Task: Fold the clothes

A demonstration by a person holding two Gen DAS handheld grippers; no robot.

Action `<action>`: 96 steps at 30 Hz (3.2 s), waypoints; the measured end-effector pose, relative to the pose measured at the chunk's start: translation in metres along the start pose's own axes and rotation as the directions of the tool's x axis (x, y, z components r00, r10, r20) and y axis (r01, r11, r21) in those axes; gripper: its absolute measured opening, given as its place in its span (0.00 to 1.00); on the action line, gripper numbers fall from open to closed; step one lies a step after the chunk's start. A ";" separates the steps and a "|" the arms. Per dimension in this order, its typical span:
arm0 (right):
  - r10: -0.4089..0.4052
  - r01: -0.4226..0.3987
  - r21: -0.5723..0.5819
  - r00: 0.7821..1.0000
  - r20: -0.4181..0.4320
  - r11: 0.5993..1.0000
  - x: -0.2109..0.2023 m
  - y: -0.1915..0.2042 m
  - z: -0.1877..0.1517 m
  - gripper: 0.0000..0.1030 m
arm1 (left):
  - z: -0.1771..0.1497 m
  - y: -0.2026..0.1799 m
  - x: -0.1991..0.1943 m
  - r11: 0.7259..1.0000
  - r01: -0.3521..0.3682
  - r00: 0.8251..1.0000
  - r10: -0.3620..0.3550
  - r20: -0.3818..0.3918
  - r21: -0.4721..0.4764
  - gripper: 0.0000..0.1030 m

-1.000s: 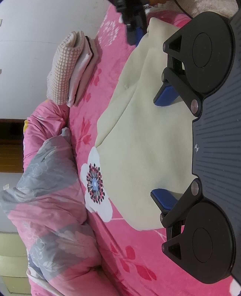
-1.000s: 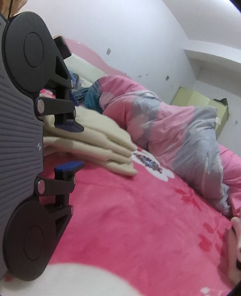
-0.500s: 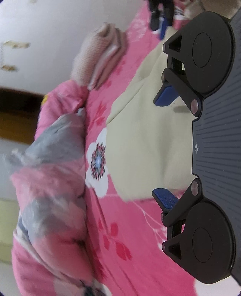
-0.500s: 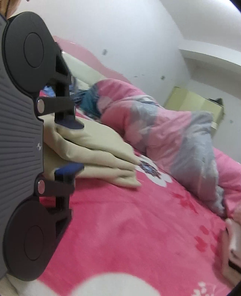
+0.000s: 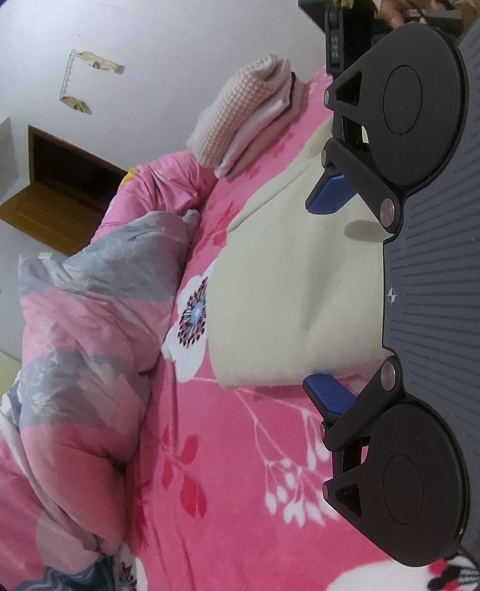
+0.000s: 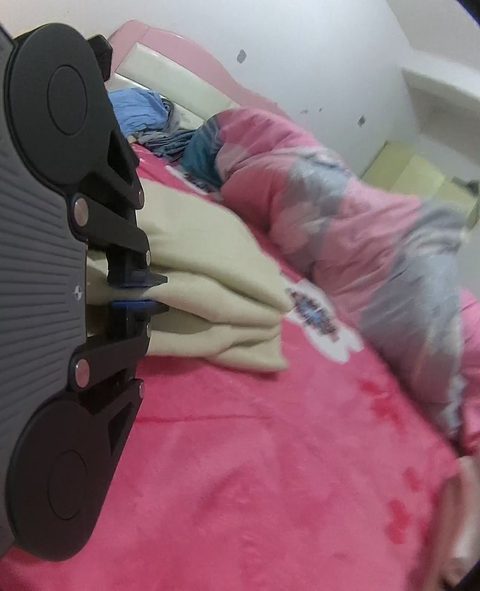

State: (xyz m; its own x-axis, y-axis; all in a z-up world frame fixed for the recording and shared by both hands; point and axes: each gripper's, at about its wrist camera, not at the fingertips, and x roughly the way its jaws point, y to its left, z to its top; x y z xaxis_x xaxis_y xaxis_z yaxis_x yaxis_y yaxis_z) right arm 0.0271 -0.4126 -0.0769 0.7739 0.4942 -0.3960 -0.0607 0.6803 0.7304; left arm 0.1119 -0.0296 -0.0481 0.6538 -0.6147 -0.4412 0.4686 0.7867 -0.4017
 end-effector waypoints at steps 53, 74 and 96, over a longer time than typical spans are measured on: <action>-0.194 0.133 -0.529 0.979 -0.062 0.838 0.033 0.073 -0.037 0.08 | -0.078 -0.029 -0.060 0.931 -0.212 0.977 0.207 0.046 0.296 0.87; -0.176 0.118 -0.521 0.982 -0.064 0.845 0.034 0.064 -0.032 0.00 | -0.062 0.000 -0.084 0.964 -0.241 0.962 0.253 -0.103 0.115 0.91; -0.309 0.224 -0.709 0.951 0.009 0.669 0.070 0.117 -0.031 0.02 | -0.051 0.012 -0.045 0.997 -0.041 0.990 0.031 -0.137 -0.070 0.77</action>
State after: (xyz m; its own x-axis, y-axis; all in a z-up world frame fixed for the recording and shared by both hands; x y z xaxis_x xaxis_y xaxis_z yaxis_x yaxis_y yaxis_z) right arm 0.0542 -0.2819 -0.0364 0.7603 0.2549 -0.5975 -0.3142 0.9493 0.0052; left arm 0.0582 0.0046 -0.0740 0.5804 -0.5919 -0.5593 0.3986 0.8054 -0.4387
